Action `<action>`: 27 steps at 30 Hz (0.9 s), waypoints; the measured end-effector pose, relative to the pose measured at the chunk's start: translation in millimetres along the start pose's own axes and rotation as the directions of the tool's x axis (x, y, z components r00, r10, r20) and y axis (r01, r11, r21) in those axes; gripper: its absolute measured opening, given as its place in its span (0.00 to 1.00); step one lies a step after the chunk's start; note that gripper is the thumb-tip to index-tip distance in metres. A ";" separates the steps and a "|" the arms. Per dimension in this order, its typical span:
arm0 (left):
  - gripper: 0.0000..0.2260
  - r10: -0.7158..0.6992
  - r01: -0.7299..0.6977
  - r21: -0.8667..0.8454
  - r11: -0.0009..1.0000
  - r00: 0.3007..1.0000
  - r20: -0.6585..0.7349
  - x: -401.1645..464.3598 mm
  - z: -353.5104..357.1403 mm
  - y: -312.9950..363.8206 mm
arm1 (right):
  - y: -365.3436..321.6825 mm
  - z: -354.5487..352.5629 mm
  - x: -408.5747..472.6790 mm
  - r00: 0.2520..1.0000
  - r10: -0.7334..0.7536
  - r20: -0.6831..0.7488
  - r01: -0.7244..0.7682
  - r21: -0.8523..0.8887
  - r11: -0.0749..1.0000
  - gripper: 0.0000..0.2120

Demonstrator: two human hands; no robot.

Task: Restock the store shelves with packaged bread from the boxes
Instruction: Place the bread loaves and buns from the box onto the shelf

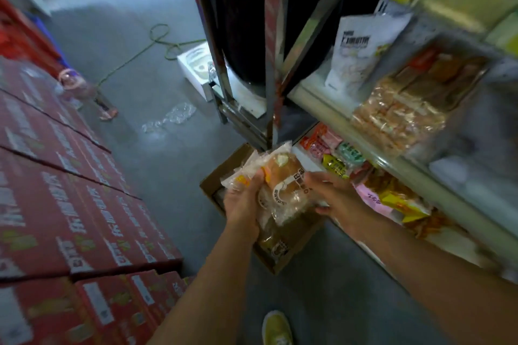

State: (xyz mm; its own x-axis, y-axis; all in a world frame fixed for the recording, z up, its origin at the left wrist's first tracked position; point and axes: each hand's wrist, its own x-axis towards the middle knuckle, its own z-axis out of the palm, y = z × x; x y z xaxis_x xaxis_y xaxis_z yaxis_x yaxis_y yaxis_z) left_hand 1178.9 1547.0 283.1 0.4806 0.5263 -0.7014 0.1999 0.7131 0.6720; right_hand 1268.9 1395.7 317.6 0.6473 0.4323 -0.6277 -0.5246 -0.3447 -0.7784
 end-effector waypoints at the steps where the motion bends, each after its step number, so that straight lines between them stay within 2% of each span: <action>1: 0.21 0.018 -0.020 0.042 0.999 0.999 0.038 -12.8 4.4 7.6 | -12.4 -8.3 -11.2 1.000 -0.032 0.000 0.032 0.002 0.999 0.36; 3: 0.28 0.030 -0.050 0.157 0.986 0.991 0.130 -35.0 13.2 17.1 | -35.5 -25.1 -35.7 0.996 -0.076 0.049 0.078 -0.039 0.996 0.30; 6: 0.22 0.002 -0.076 0.297 0.952 0.970 0.244 -77.3 33.4 23.8 | -59.2 -48.5 -78.5 0.985 -0.089 0.145 0.111 -0.144 0.983 0.21; 8: 0.20 -0.036 -0.062 0.333 0.941 0.959 0.281 -110.5 49.5 25.0 | -63.2 -64.7 -108.8 0.987 -0.069 0.145 0.094 -0.173 0.981 0.17; 11: 0.21 -0.070 -0.061 0.369 0.927 0.941 0.331 -167.2 72.5 19.2 | -61.1 -89.7 -163.3 0.993 -0.066 0.100 0.079 -0.137 0.987 0.25; 13: 0.19 -0.079 -0.048 0.341 0.939 0.934 0.349 -206.1 84.1 10.0 | -56.1 -107.3 -203.5 0.994 -0.089 0.059 0.093 -0.061 0.994 0.30; 15: 0.18 -0.075 -0.032 0.281 0.959 0.930 0.360 -242.1 91.9 -0.1 | -49.4 -126.2 -242.3 0.992 -0.124 -0.009 0.125 0.061 0.990 0.28; 17: 0.23 -0.060 -0.026 0.220 0.975 0.925 0.376 -272.8 96.4 -12.5 | -41.7 -146.7 -279.5 0.983 -0.167 -0.078 0.180 0.210 0.961 0.22; 20: 0.42 -0.027 -0.042 0.157 0.987 0.908 0.417 -322.8 101.7 -33.0 | -32.1 -176.3 -336.5 0.964 -0.209 -0.165 0.257 0.376 0.890 0.07; 22: 0.49 -0.016 -0.062 0.149 0.987 0.881 0.473 -359.6 107.7 -48.6 | -24.4 -192.1 -374.6 0.957 -0.223 -0.187 0.286 0.448 0.847 0.07; 23: 0.47 -0.004 -0.080 0.141 0.987 0.858 0.514 -380.8 111.5 -55.2 | -19.8 -198.7 -392.4 0.952 -0.235 -0.194 0.300 0.464 0.833 0.11; 25: 0.35 0.021 -0.118 0.133 0.984 0.818 0.574 -423.8 120.5 -67.2 | -9.9 -211.2 -429.0 0.941 -0.266 -0.209 0.335 0.470 0.817 0.21; 27: 0.30 0.032 -0.134 0.127 0.983 0.801 0.598 -454.3 130.9 -80.2 | 0.1 -224.1 -464.2 0.930 -0.287 -0.229 0.364 0.468 0.805 0.23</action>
State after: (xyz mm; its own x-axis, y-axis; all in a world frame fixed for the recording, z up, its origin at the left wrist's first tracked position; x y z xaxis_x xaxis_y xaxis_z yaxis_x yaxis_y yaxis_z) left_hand 1056.3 1190.0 579.0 0.9018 0.1672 -0.3984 0.2407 0.5713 0.7847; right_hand 1092.3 1008.3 608.1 0.8794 0.3104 -0.3610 -0.4457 0.2703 -0.8534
